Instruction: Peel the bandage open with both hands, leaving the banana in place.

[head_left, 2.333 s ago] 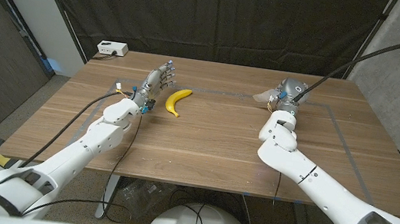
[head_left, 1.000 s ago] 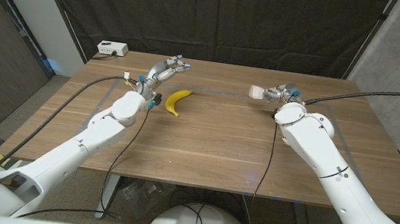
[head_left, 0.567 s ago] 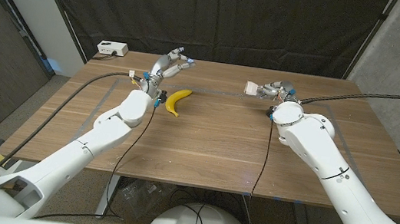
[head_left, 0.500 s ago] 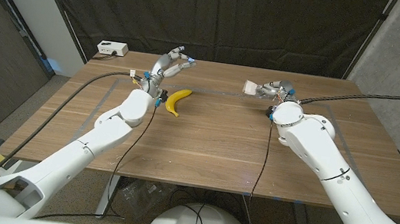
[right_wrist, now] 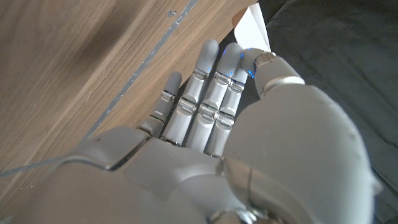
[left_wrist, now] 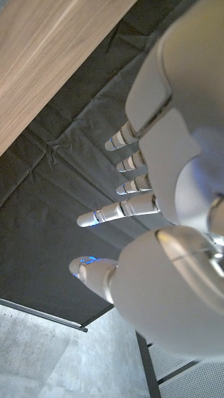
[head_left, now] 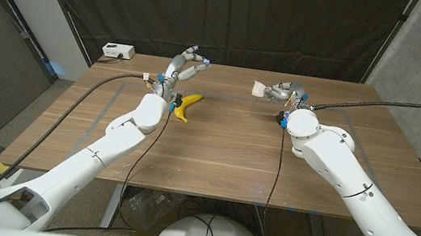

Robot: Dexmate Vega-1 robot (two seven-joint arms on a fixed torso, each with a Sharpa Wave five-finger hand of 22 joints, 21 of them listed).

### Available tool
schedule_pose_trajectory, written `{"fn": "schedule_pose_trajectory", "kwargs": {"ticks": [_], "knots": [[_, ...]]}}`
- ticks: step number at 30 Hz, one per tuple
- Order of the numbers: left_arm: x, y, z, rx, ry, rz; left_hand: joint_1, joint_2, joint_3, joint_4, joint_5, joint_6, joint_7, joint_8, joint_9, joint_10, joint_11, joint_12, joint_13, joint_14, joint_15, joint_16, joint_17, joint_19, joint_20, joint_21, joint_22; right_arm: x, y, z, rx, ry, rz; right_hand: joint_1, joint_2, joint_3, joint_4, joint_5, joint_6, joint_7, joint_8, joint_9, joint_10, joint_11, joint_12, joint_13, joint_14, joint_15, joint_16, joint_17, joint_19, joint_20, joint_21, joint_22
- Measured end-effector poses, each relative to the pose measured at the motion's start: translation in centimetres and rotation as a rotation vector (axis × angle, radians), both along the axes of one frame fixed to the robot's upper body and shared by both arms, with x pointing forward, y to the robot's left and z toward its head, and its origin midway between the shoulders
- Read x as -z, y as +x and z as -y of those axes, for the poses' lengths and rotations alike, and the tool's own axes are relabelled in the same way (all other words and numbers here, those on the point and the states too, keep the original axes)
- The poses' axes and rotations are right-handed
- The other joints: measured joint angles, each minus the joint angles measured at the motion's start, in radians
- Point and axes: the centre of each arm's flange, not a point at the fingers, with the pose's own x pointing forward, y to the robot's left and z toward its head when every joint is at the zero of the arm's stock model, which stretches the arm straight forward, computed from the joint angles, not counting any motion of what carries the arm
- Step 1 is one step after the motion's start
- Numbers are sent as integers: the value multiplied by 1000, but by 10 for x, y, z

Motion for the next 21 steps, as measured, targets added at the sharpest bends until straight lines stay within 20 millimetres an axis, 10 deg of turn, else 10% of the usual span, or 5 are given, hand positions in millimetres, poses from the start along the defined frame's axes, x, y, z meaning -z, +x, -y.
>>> {"fn": "schedule_pose_trajectory", "kwargs": {"ticks": [10,21], "knots": [[-5,-4,10,30,99,-15,0,-4,-68,28,7,-290,-15,-102,2,-139,54,-15,8,-128,57,0,10,-131,49,-14,3,-1,-9,-10,-36,-15,33,0,0,4,4,11,0,0,0,0,-1,-1,-4,8,-5,5,0,9,-4,4,20,9],[-10,-8,20,72,196,-44,-18,-4,-95,26,15,-216,-43,-50,24,-173,87,-12,12,-140,77,0,14,-135,53,-9,3,-4,-19,-18,-53,-32,75,-1,-7,10,10,26,-2,2,5,0,-1,-1,-4,19,-7,4,8,18,-11,-3,37,14]]}}
